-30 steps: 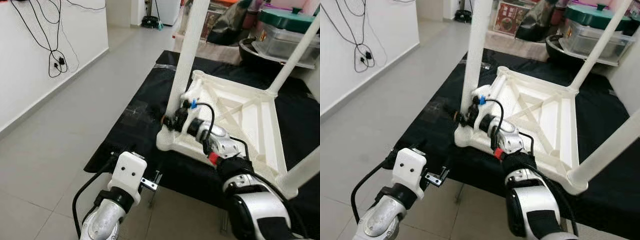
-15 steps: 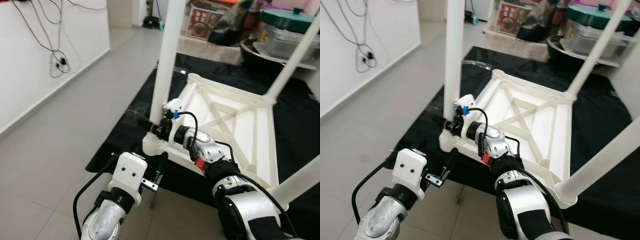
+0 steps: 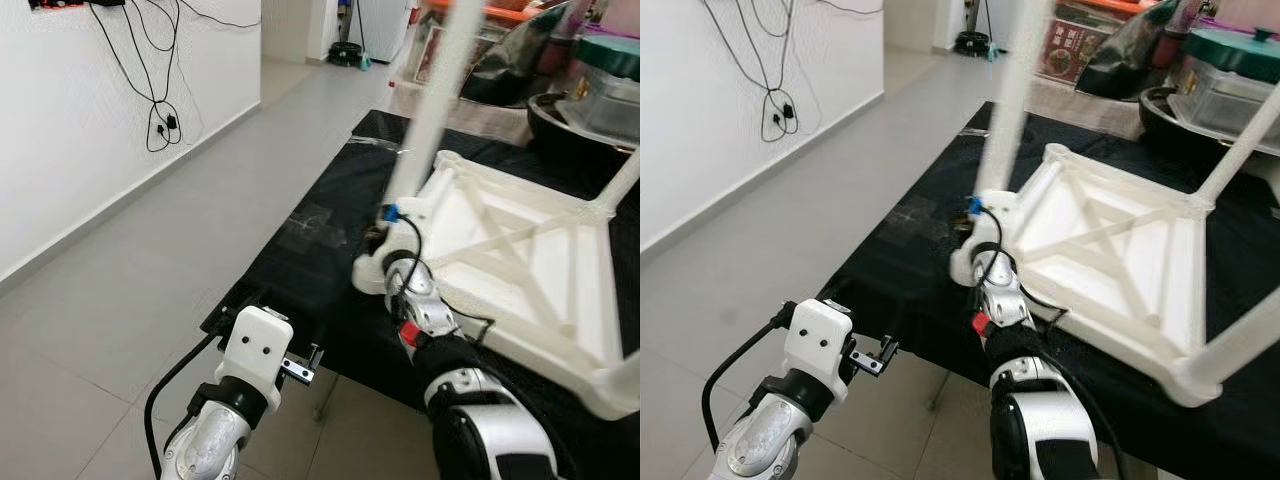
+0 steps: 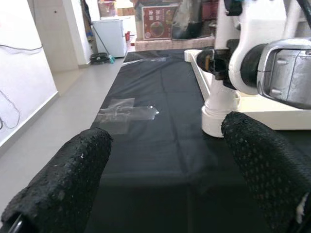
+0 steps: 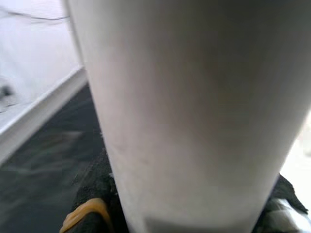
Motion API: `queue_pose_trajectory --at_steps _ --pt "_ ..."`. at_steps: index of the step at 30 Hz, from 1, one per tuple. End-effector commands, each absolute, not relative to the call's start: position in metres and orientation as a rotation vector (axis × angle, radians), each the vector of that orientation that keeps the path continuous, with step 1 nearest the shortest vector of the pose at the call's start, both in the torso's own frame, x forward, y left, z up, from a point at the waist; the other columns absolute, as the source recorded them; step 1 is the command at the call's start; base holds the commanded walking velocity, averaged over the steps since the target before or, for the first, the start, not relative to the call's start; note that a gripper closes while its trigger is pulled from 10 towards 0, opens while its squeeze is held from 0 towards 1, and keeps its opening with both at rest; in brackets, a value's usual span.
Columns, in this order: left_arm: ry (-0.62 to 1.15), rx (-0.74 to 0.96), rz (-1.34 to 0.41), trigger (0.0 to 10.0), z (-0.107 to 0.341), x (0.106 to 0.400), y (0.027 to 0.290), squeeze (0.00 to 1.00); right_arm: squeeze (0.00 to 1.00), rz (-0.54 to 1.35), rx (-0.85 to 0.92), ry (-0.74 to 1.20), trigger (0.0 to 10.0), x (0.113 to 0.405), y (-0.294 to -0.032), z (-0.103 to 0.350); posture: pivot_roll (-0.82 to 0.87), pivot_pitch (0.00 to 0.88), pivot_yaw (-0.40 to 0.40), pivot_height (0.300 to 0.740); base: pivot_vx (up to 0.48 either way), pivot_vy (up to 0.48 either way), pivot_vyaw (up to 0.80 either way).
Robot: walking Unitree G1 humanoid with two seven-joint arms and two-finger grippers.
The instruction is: Building children table
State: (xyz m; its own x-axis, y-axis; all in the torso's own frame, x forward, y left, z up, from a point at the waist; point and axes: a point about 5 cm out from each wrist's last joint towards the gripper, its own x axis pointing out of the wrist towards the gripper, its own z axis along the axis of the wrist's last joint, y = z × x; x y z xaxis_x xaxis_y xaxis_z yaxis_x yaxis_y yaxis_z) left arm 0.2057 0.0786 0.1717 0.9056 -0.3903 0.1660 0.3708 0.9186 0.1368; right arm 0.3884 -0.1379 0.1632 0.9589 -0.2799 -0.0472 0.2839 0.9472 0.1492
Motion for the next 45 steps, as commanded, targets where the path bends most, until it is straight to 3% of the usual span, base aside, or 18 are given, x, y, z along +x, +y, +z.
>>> queue_pose_trajectory --at_steps 1,4,5,11,12,17,19,21,24,29,33,34,35,36,40,42,43,45 --pt "-0.187 0.106 -0.398 10.0 0.169 0.205 0.077 0.0 0.0 -0.363 0.173 0.041 0.0 0.387 -0.146 0.162 0.11 0.044 -0.125 0.74 0.0 0.0 0.0" --pt "-0.187 0.107 -0.397 10.0 0.169 0.206 0.077 0.0 0.0 -0.363 0.174 0.038 0.0 0.387 -0.143 0.164 0.11 0.044 -0.125 0.74 0.0 0.0 0.0" --pt "-0.188 0.106 -0.397 10.0 0.169 0.206 0.076 0.0 0.98 -0.245 0.205 -0.024 10.0 0.39 -0.131 0.173 0.1 0.046 -0.125 0.74 0.0 0.0 0.0" --pt "-0.189 0.105 -0.394 10.0 0.169 0.206 0.076 0.0 1.0 -0.031 0.168 -0.172 10.0 0.394 -0.113 0.195 0.1 0.048 -0.127 0.74 0.0 0.0 0.0" --pt "-0.189 0.106 -0.394 10.0 0.17 0.206 0.077 0.0 0.0 0.061 0.174 -0.192 10.0 0.396 -0.11 0.202 0.1 0.053 -0.128 0.74 0.0 0.0 0.0" --pt "-0.189 0.107 -0.393 10.0 0.17 0.206 0.077 0.0 0.0 0.226 0.209 -0.176 10.0 0.398 -0.103 0.205 0.1 0.051 -0.129 0.74 0.0 0.0 0.0" --pt "-0.189 0.108 -0.394 10.0 0.17 0.206 0.077 0.0 0.0 0.668 0.207 -0.1 10.0 0.391 -0.089 0.201 0.1 0.055 -0.129 0.74 0.0 0.0 0.0" --pt "-0.189 0.108 -0.394 10.0 0.17 0.206 0.077 0.0 0.0 0.668 0.207 -0.1 10.0 0.391 -0.089 0.201 0.1 0.055 -0.129 0.74 0.0 0.0 0.0" --pt "-0.19 0.108 -0.394 10.0 0.17 0.206 0.077 0.0 0.0 0.949 0.184 -0.012 10.0 0.38 -0.085 0.191 0.11 0.056 -0.13 0.74 0.0 0.0 0.0" --pt "-0.189 0.11 -0.393 10.0 0.17 0.207 0.077 0.0 0.0 1.132 0.158 0.081 10.0 0.371 -0.083 0.172 0.11 0.061 -0.135 0.74 0.0 0.0 0.0" --pt "-0.189 0.111 -0.392 10.0 0.17 0.207 0.078 0.0 0.0 1.139 0.134 0.092 10.0 0.369 -0.077 0.166 0.11 0.062 -0.134 0.74 0.0 0.0 0.0" --pt "-0.188 0.112 -0.39 10.0 0.17 0.207 0.078 0.0 0.0 1.084 0.124 0.06 1.4 0.372 -0.074 0.168 0.11 0.065 -0.132 0.74 0.0 0.0 0.0" --pt "-0.188 0.112 -0.39 10.0 0.17 0.207 0.078 0.0 0.0 1.084 0.124 0.06 1.4 0.372 -0.074 0.168 0.11 0.065 -0.132 0.74 0.0 0.0 0.0" --pt "-0.188 0.112 -0.389 10.0 0.17 0.207 0.079 0.0 0.0 1.007 0.133 0.049 0.0 0.377 -0.073 0.17 0.11 0.064 -0.132 0.74 0.0 0.0 0.0" --pt "-0.187 0.112 -0.39 10.0 0.17 0.207 0.078 0.0 0.0 0.713 0.151 -0.003 0.0 0.391 -0.084 0.18 0.11 0.067 -0.128 0.74 0.0 0.0 0.0" --pt "-0.187 0.112 -0.39 10.0 0.17 0.207 0.078 0.0 0.0 0.713 0.151 -0.003 0.0 0.391 -0.084 0.18 0.11 0.067 -0.128 0.74 0.0 0.0 0.0" --pt "-0.187 0.112 -0.39 10.0 0.169 0.207 0.078 0.0 0.0 0.408 0.159 -0.013 0.0 0.4 -0.106 0.18 0.1 0.067 -0.132 0.74 0.0 0.0 0.0" --pt "-0.187 0.112 -0.39 10.0 0.169 0.207 0.078 0.0 0.0 0.408 0.159 -0.013 0.0 0.4 -0.106 0.18 0.1 0.067 -0.132 0.74 0.0 0.0 0.0"
